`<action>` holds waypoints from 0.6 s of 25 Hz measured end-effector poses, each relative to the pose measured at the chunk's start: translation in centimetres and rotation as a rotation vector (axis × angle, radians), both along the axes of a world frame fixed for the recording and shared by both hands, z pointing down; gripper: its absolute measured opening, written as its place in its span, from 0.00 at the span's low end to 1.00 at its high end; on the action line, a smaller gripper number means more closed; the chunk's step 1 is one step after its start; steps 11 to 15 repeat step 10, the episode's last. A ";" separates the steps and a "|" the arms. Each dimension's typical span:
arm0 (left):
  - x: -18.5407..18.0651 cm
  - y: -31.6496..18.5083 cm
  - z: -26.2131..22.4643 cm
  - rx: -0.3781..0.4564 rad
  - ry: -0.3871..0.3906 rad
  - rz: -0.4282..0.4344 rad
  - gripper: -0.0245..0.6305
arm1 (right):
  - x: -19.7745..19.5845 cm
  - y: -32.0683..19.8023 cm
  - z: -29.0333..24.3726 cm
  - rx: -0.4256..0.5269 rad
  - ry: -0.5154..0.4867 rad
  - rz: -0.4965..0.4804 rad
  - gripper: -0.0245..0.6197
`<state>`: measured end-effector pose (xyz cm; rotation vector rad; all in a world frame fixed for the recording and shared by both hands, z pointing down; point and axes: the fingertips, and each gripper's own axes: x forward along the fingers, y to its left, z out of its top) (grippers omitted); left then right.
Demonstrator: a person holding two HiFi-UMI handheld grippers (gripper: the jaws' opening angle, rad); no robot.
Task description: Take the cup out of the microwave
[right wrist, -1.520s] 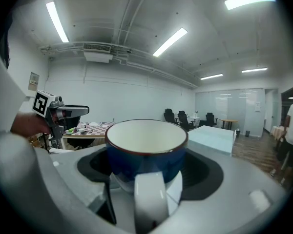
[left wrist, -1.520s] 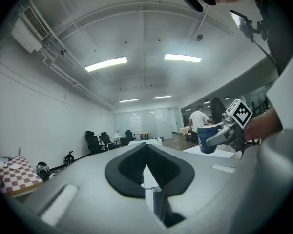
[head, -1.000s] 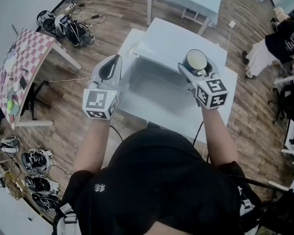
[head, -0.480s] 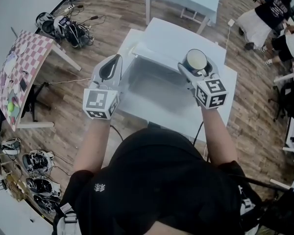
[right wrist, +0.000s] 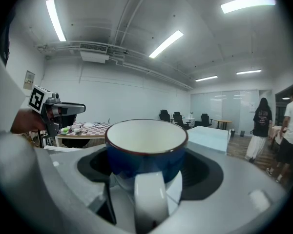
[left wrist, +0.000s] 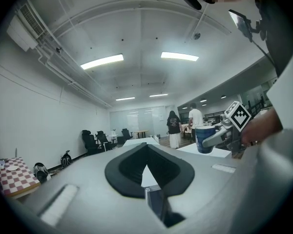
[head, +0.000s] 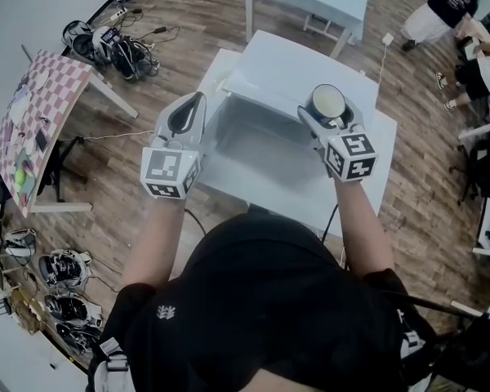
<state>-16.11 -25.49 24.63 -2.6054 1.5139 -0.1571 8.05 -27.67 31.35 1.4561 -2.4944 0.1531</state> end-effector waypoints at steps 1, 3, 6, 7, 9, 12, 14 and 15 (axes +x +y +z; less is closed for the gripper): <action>0.0 0.0 0.0 -0.002 -0.002 -0.001 0.04 | 0.0 0.0 0.0 0.000 0.000 0.000 0.65; 0.0 0.0 0.1 -0.004 0.000 -0.004 0.04 | 0.0 -0.1 0.0 0.000 -0.001 -0.002 0.65; 0.1 -0.1 0.0 -0.002 0.005 -0.007 0.04 | 0.1 -0.2 0.0 0.005 -0.004 -0.004 0.65; 0.2 -0.1 0.0 -0.001 0.006 -0.007 0.04 | 0.2 -0.2 0.0 0.007 -0.004 -0.003 0.65; 0.4 -0.1 0.1 0.001 0.008 -0.008 0.04 | 0.4 -0.3 0.0 0.013 -0.004 -0.003 0.65; 0.5 0.0 0.1 0.001 0.009 -0.009 0.04 | 0.5 -0.3 0.0 0.016 -0.004 -0.003 0.65; 0.5 0.0 0.1 0.001 0.009 -0.009 0.04 | 0.5 -0.3 0.0 0.016 -0.004 -0.003 0.65; 0.5 0.0 0.1 0.001 0.009 -0.009 0.04 | 0.5 -0.3 0.0 0.016 -0.004 -0.003 0.65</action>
